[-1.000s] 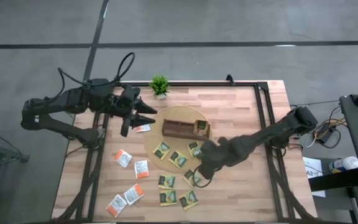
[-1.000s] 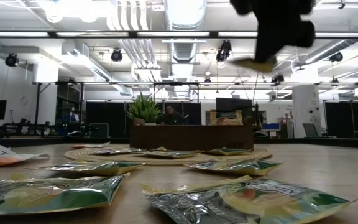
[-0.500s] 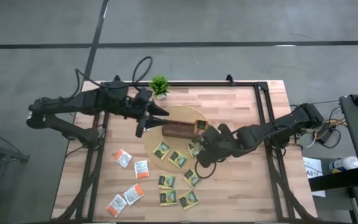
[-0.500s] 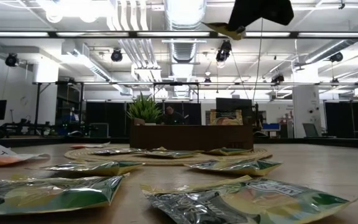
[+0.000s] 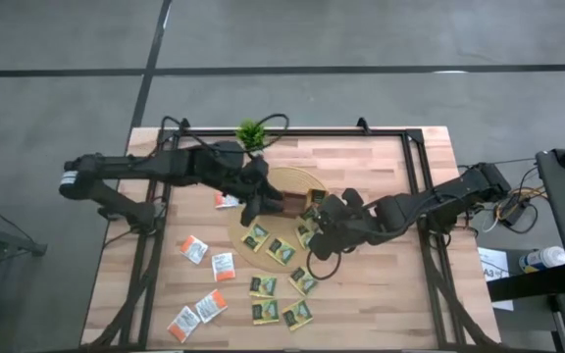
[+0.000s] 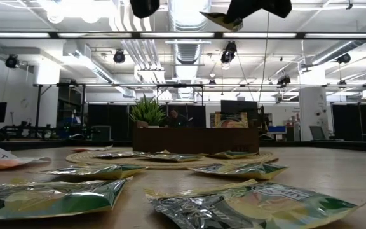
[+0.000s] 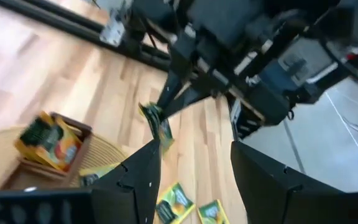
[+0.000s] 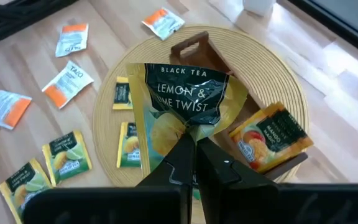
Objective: Pick & Place Tea
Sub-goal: Put the yellow tea bag into the middle section of the wooden organizer
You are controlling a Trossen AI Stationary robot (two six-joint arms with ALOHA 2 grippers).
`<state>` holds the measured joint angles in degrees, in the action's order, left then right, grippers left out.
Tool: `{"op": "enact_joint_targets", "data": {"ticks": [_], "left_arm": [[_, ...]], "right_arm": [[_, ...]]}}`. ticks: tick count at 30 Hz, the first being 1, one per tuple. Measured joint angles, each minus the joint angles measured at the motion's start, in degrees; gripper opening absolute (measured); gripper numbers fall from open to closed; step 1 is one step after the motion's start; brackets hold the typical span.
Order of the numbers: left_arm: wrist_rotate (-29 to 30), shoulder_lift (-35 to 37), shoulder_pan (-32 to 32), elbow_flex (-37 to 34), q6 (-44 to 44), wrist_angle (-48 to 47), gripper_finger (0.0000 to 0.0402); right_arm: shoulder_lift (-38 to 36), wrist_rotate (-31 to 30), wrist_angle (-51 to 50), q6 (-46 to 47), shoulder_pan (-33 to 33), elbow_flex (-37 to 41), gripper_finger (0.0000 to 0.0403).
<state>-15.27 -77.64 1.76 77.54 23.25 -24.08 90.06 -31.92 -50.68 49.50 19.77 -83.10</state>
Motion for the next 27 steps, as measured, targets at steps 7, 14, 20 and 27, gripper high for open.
{"op": "enact_joint_targets", "data": {"ticks": [7,14,20,27], "left_arm": [[-2.94,-3.87,-0.11,0.0,1.69,-0.04,0.0188],[-3.17,-7.01,-0.07,0.0,3.66,1.3,0.0188],[-3.11,-9.0,-0.07,0.0,6.08,6.53,0.0188],[-2.68,-10.44,-0.07,0.0,7.44,6.71,0.0188]], "right_arm": [[0.0,-0.22,0.01,-1.96,-0.11,-0.14,0.0008],[0.0,-0.2,0.13,-3.03,-0.11,-0.15,0.0008],[0.0,-0.18,0.44,-3.65,-0.1,-0.14,0.0008],[0.0,0.2,0.97,-4.69,-0.04,-0.14,0.0008]]}}
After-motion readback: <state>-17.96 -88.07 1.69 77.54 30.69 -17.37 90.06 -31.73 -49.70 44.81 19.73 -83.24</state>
